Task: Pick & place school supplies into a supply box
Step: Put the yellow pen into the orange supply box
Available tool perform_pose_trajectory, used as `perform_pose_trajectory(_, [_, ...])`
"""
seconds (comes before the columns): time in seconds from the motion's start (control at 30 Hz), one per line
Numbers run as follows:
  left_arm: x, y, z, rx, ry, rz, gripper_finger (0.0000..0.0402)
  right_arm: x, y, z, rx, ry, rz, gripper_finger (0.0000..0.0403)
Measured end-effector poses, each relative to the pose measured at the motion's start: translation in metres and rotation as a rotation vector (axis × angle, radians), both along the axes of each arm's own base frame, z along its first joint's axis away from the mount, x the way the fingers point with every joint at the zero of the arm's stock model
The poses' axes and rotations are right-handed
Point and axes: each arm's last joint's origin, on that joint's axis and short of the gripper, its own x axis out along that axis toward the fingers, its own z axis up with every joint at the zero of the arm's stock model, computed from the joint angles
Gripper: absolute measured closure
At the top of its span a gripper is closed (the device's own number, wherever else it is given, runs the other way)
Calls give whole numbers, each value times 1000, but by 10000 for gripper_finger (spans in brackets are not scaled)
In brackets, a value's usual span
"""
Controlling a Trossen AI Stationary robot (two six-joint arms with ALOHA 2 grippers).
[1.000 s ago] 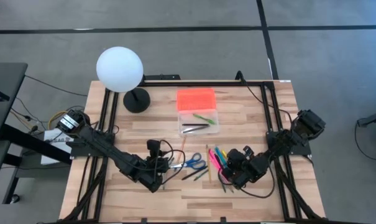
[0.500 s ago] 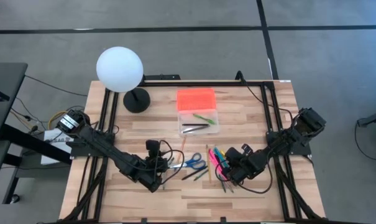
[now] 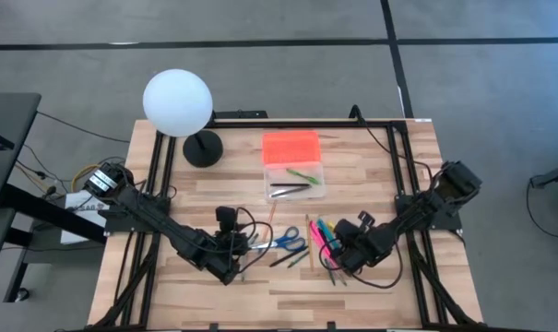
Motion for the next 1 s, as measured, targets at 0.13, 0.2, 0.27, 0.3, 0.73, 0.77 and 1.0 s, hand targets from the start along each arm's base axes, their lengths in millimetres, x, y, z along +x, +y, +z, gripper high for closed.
perform_pose_trajectory(0.13, [-3,5,-1,-2,15,48,278,-1,-2,3,-52,22,0,397])
perform_pose_trajectory(0.2, [-4,6,-1,-4,15,70,278,-3,-4,4,-81,48,0,399])
perform_pose_trajectory(0.27, [-5,6,-2,-6,16,81,278,-3,-5,6,-106,55,1,399])
perform_pose_trajectory(0.3, [-5,6,-2,-7,15,85,278,-2,-5,7,-110,54,-1,399])
perform_pose_trajectory(0.73, [-5,7,-2,-10,13,96,278,21,-13,27,-349,44,187,398])
perform_pose_trajectory(0.77, [-6,7,-2,-10,14,100,278,24,-14,29,-378,45,209,398])
perform_pose_trajectory(1.0, [-13,12,-12,7,24,136,278,57,-38,46,-486,93,294,398])
